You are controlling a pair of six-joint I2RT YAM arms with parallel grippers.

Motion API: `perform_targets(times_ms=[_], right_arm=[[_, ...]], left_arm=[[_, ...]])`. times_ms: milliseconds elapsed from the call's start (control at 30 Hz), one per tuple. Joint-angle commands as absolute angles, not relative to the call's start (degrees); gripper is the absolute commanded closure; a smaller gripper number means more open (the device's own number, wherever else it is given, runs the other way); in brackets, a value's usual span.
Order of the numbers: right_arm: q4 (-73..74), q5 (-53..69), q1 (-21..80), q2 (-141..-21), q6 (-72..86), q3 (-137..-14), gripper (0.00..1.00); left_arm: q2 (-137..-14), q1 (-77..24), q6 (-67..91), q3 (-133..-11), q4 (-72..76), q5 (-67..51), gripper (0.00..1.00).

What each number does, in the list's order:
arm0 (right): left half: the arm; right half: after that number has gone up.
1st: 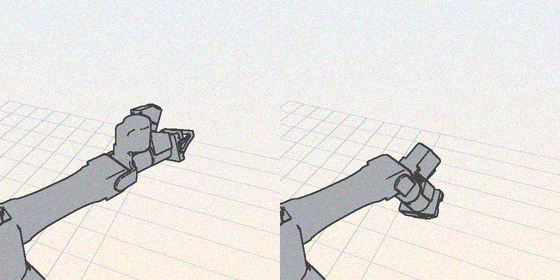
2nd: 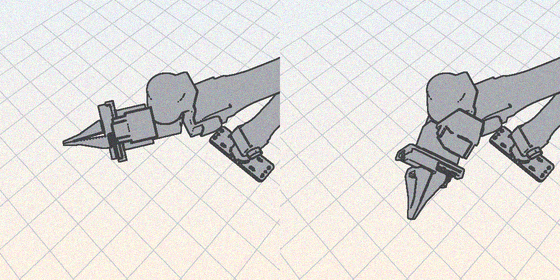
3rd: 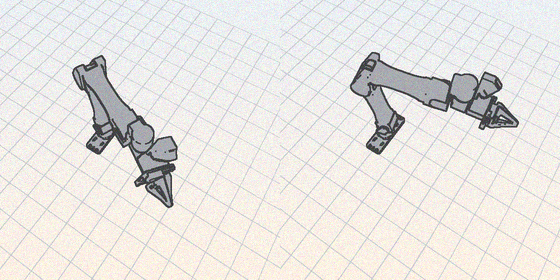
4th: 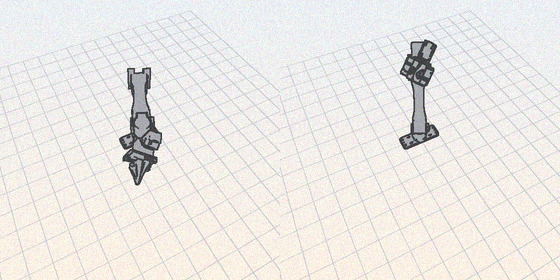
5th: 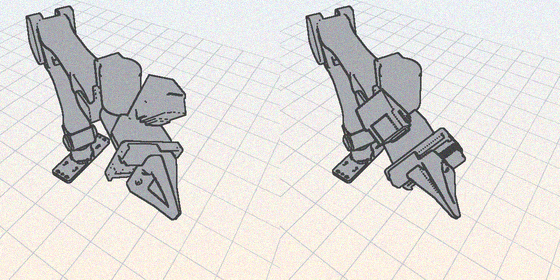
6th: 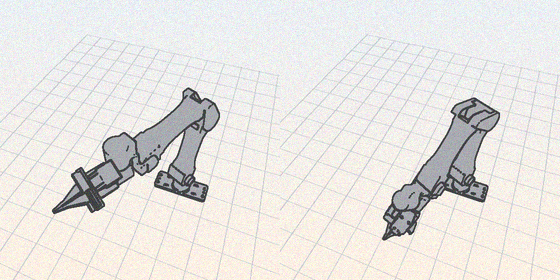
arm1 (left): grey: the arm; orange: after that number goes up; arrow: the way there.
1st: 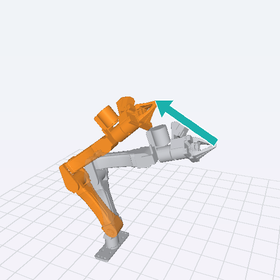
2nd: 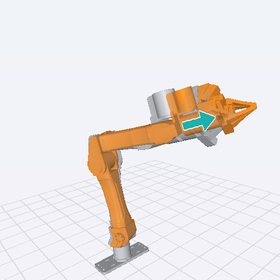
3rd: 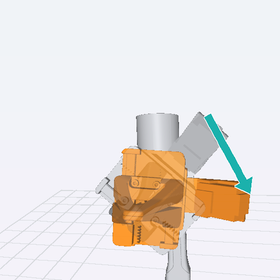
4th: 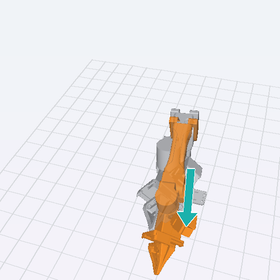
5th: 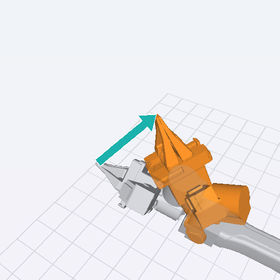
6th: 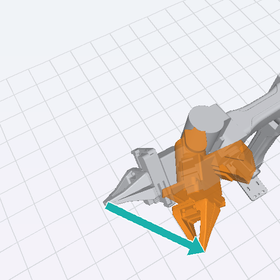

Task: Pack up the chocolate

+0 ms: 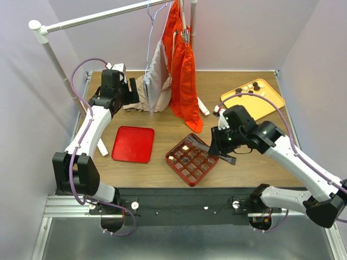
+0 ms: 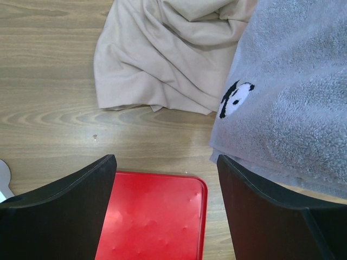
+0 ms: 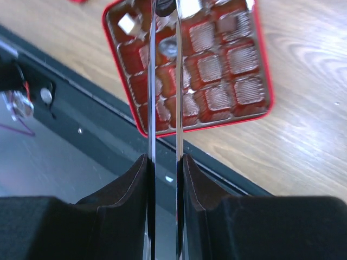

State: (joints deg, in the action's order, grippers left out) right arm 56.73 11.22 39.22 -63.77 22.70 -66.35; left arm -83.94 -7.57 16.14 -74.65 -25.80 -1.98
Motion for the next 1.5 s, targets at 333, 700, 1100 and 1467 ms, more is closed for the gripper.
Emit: perform_targets(times_ms=[333,700,1100,1467], right_arm=[[53.0,6.0,49.5,-69.5,24.2,-65.5,0.84],[51.8,4.6,51.1,-72.3,24.4,-66.7,0.62],[51.3,3.5,51.3,-72.1,25.0,-66.9,0.52],[55.2,-15.6,51.2,-68.9,25.3,-72.9,0.9]], left_arm=[[-84.9,-7.3,16.9,-76.4,-26.1,-0.8,0.15],[-84.4,-7.3,16.1,-75.2,-25.9,-0.4,0.15],[-84.3,-7.3,16.0,-75.0,-25.8,-0.4,0.15],[-83.8,-7.2,15.6,-75.0,-26.2,-0.4,0.15]])
